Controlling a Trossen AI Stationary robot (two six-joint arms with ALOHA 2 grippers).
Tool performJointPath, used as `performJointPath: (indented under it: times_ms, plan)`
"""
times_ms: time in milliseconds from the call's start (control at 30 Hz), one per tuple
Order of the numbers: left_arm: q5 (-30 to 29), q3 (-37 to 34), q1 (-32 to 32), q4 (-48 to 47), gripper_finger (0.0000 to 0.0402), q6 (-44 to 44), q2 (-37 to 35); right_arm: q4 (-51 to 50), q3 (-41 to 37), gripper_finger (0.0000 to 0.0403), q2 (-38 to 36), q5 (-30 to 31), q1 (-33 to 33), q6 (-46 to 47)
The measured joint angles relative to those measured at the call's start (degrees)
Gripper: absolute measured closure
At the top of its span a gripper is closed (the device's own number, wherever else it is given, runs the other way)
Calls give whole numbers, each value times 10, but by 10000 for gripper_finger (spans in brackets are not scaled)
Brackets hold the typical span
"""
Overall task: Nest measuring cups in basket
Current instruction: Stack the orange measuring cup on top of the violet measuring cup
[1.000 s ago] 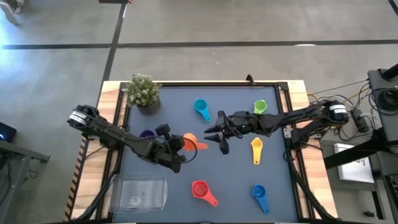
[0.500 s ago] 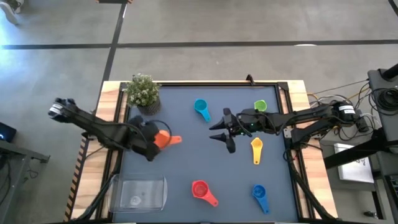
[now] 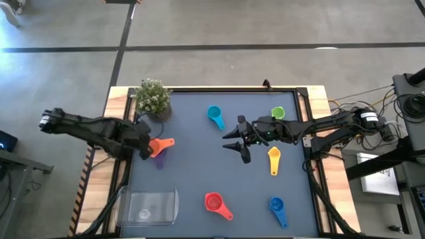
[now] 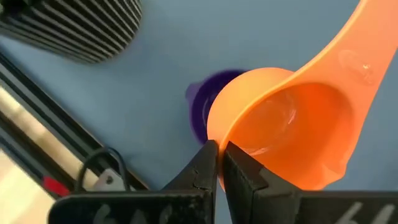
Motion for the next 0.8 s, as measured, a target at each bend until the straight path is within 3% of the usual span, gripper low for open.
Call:
performJointPath:
  times_ms: [267, 800]
  plan:
    - [13, -62, 14, 35, 401, 9, -14, 17, 0, 232, 6, 0, 0, -7]
    - [41, -111, 36, 83, 401, 38, 2, 56, 0, 229, 44, -2, 0, 2]
